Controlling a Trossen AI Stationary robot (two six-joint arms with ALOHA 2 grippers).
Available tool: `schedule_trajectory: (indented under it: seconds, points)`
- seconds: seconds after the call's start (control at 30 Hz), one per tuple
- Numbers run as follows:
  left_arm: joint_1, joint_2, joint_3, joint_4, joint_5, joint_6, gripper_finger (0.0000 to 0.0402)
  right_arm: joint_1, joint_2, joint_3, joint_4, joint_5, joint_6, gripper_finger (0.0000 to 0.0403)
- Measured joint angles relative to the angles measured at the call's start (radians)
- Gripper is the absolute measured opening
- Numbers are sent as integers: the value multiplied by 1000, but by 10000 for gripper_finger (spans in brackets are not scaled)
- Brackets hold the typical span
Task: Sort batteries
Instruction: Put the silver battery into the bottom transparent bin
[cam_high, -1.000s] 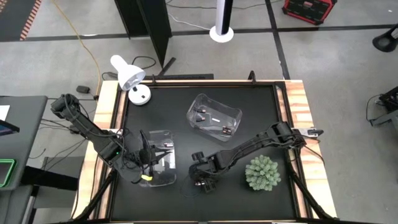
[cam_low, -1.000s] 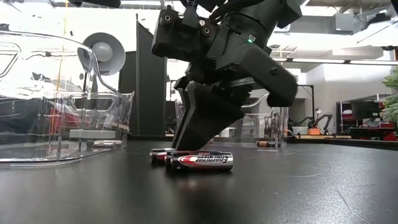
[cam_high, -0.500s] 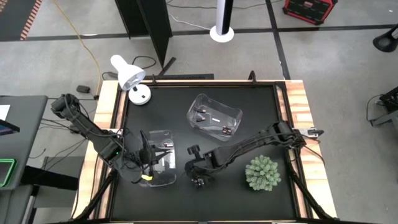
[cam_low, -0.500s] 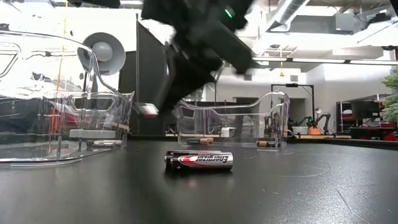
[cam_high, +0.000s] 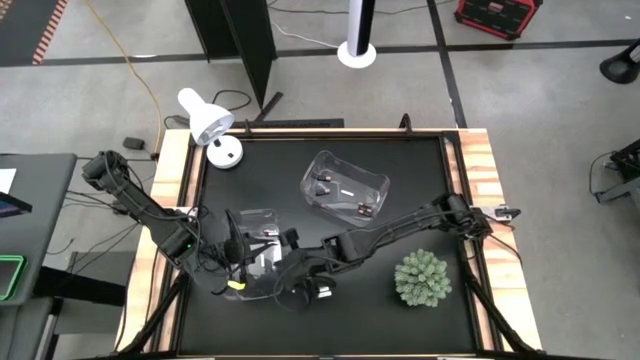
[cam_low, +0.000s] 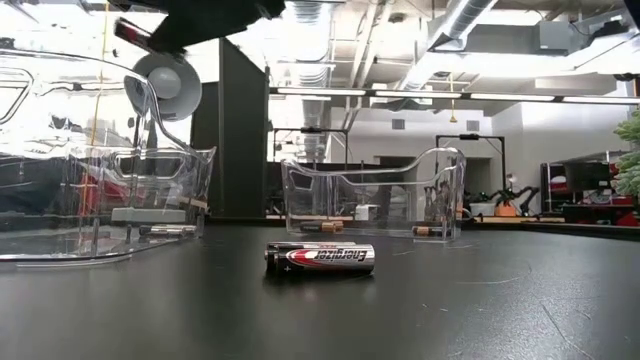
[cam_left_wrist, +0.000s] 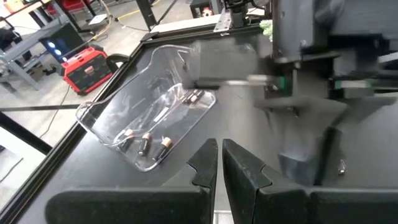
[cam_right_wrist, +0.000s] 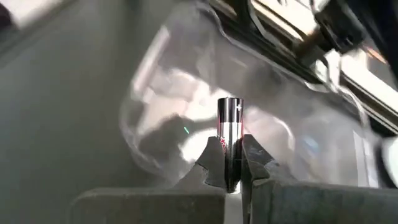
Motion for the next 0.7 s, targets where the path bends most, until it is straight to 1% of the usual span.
schedule_trajectory:
  seconds: [0.07, 0.23, 0.33, 0.6, 0.7]
  points:
    - [0, 0, 0, 1, 0, 1, 20, -1, 10, 0, 32, -47, 0, 12]
    - [0, 0, 0, 10, -1, 7, 20, -2, 28, 0, 59, -62, 11, 14]
    - [0, 0, 0, 11, -3, 7, 20, 1, 31, -1, 85, -98, 17, 15]
    - [0, 0, -1, 14, -16, 15, 20, 10, 29, -1, 96, -119, 59, 15]
    - [0, 0, -1, 15, -17, 15, 20, 12, 53, 2, 125, -119, 62, 16]
